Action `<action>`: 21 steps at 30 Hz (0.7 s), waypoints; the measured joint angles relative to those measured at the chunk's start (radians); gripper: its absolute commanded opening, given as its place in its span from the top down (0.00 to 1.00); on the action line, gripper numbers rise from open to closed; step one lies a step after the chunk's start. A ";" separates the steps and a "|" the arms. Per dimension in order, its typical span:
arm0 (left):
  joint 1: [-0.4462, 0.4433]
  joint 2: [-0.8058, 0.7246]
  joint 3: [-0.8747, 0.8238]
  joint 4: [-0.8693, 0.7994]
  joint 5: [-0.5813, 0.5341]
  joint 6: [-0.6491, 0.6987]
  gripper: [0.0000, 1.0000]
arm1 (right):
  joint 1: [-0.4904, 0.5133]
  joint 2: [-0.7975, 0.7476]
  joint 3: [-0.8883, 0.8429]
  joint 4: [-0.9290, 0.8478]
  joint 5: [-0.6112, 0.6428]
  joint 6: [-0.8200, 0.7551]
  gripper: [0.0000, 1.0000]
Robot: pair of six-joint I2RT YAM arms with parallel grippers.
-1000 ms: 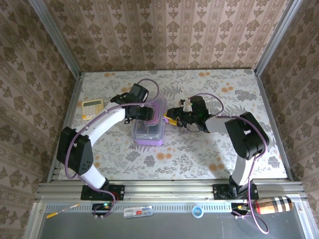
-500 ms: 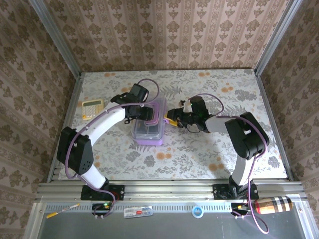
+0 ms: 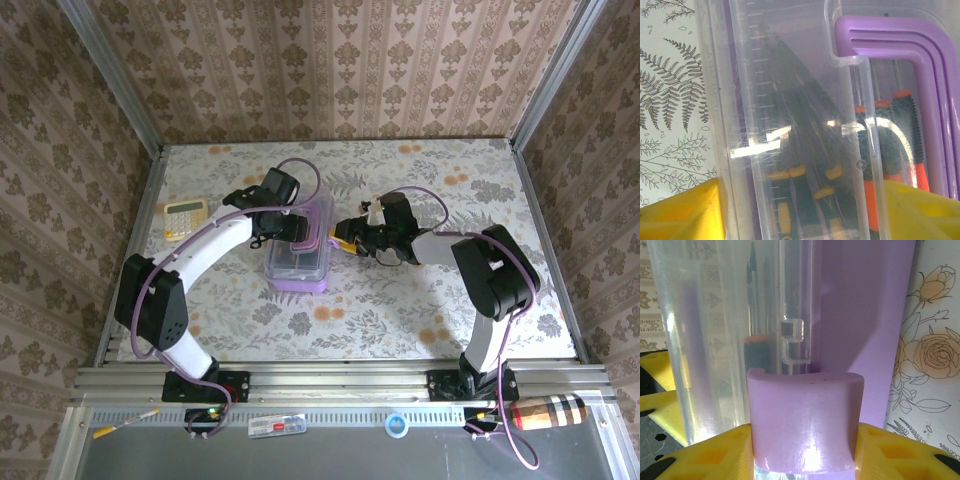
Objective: Pack the tool kit
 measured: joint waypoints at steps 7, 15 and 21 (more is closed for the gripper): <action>-0.003 0.002 0.001 -0.001 -0.005 0.000 0.50 | 0.001 0.011 0.016 -0.034 0.005 -0.026 0.52; -0.003 0.003 0.001 0.000 -0.008 0.000 0.50 | 0.004 0.027 0.023 -0.035 0.002 -0.029 0.52; -0.006 0.004 0.001 0.003 -0.016 0.001 0.50 | 0.008 0.034 0.026 -0.035 0.000 -0.039 0.52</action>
